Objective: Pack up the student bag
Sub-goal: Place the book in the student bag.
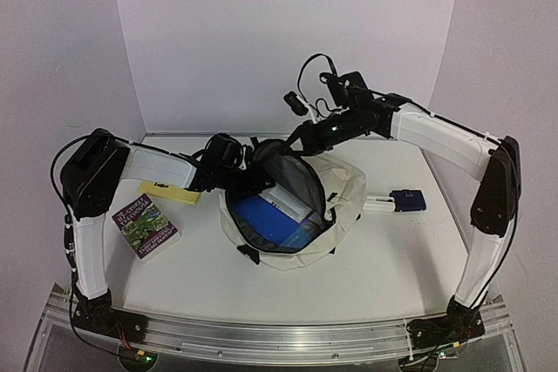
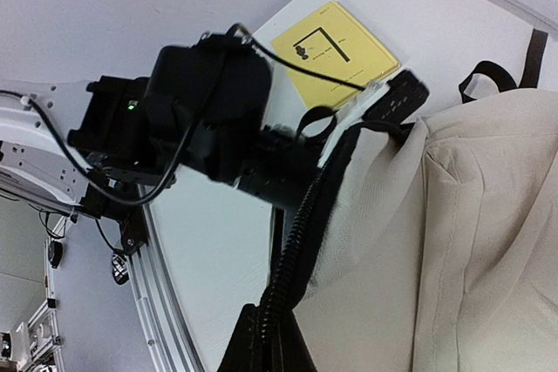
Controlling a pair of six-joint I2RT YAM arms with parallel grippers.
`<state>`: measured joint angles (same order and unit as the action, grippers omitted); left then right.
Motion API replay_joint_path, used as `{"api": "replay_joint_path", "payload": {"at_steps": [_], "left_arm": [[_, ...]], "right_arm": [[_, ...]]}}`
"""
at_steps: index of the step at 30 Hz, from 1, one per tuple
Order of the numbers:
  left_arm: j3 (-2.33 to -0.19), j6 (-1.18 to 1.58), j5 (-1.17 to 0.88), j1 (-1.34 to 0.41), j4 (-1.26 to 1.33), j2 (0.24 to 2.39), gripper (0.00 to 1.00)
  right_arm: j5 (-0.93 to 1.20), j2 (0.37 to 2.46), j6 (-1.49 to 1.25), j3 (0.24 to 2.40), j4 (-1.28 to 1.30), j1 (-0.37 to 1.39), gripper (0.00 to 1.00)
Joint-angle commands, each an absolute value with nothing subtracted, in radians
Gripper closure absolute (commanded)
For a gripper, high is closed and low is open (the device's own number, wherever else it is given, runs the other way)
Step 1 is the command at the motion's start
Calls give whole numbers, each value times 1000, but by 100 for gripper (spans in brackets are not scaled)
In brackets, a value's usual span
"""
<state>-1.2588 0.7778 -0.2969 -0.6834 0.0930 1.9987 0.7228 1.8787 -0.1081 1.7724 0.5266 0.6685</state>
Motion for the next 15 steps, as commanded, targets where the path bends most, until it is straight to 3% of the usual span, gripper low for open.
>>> {"api": "replay_joint_path", "payload": {"at_steps": [1, 7, 15], "left_arm": [[-1430, 726, -302, -598, 49, 2114, 45], [-1515, 611, -337, -593, -89, 2073, 35], [-1236, 667, -254, -652, -184, 1689, 23]], "right_arm": [[715, 1917, -129, 1879, 496, 658, 100], [618, 2016, -132, 1967, 498, 572, 100], [445, 2121, -65, 1966, 494, 536, 100]]}}
